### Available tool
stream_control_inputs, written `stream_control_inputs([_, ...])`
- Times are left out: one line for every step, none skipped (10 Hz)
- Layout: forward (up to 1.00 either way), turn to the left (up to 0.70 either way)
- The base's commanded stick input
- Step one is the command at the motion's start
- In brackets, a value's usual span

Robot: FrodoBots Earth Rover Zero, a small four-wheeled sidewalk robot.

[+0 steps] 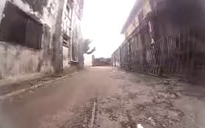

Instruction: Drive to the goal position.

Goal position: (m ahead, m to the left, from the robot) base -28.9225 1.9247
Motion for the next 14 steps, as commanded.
stream_control_inputs([0.0, 0.82])
stream_control_inputs([0.0, 0.82])
stream_control_inputs([0.0, 0.82])
stream_control_inputs([0.0, 0.82])
stream_control_inputs([0.0, 0.82])
stream_control_inputs([0.0, 0.82])
stream_control_inputs([0.0, 0.82])
stream_control_inputs([0.0, 0.82])
stream_control_inputs([0.0, 0.82])
stream_control_inputs([0.0, 0.82])
stream_control_inputs([0.0, 0.82])
stream_control_inputs([0.0, 0.82])
stream_control_inputs([0.0, 0.82])
stream_control_inputs([0.0, 0.82])
